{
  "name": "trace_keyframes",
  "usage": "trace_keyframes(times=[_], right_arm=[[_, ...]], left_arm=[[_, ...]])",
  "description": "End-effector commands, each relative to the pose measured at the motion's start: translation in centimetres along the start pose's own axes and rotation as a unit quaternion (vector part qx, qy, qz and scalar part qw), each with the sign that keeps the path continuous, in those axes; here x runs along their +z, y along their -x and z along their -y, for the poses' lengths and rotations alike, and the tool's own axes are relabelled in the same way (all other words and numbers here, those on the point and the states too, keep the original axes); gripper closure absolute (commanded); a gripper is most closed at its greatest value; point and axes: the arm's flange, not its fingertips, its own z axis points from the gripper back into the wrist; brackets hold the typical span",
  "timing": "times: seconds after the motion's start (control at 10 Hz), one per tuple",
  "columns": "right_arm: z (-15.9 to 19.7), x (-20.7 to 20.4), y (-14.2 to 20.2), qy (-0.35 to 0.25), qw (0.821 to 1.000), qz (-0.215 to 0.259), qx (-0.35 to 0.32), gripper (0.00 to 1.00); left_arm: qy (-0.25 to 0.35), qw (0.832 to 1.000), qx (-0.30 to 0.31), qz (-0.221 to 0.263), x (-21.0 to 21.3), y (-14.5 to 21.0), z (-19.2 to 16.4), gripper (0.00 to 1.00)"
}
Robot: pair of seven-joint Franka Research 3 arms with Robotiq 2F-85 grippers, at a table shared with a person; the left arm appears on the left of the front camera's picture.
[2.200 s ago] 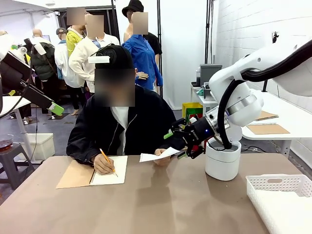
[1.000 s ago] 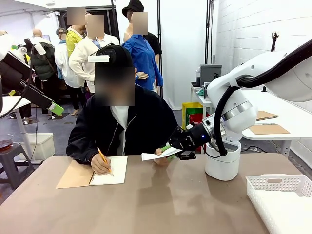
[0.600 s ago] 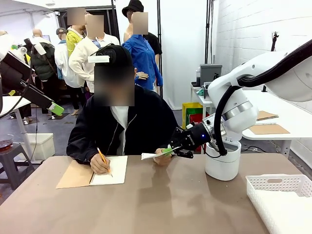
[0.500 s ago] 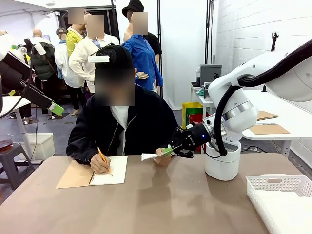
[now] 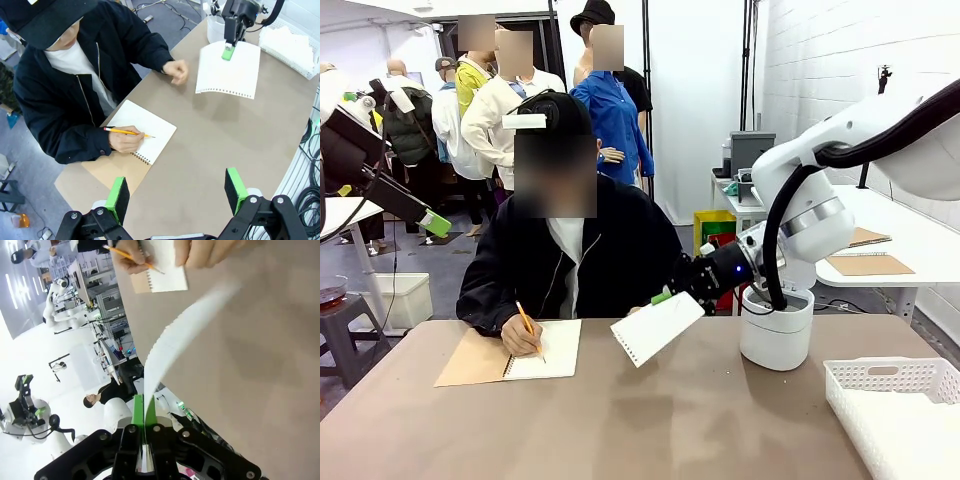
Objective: Sort the paper based on its condition.
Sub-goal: If a person hands you a paper, place it in the Organizing basket , and if it's crumpled, put it in the Trash can.
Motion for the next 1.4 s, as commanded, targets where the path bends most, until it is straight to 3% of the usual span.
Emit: trace_keyframes(times=[0.0,0.2,0.4,0.5,0.7,0.8,1.1,1.3], right_arm=[[-1.5,1.2,2.7,0.009,1.0,-0.002,0.023,1.0],[-3.5,3.4,5.6,0.047,0.997,0.012,0.067,1.0],[-4.8,6.4,10.3,0.152,0.98,0.013,0.131,1.0],[-4.7,7.5,12.0,0.2,0.964,0.054,0.168,1.0],[-4.1,10.4,14.4,0.27,0.932,0.071,0.232,1.0],[-3.8,11.6,15.6,0.324,0.907,0.094,0.251,1.0],[-1.4,15.5,18.8,0.406,0.866,0.151,0.248,1.0],[0.5,18.4,19.6,0.443,0.852,0.178,0.213,1.0]], left_arm=[[0.002,1.0,0.005,-0.001,0.0,-0.1,0.1,0.0],[0.002,1.0,0.005,-0.001,0.0,-0.1,0.1,0.0],[0.002,1.0,0.005,-0.001,0.0,-0.1,0.1,0.0],[0.002,1.0,0.005,-0.001,0.0,-0.1,0.1,0.0],[0.002,1.0,0.005,-0.001,0.0,-0.1,0.1,0.0],[0.002,1.0,0.005,-0.001,0.0,-0.1,0.1,0.0],[0.002,1.0,0.005,-0.001,0.0,-0.1,0.1,0.0],[0.002,1.0,0.005,-0.001,0.0,-0.1,0.1,0.0]])
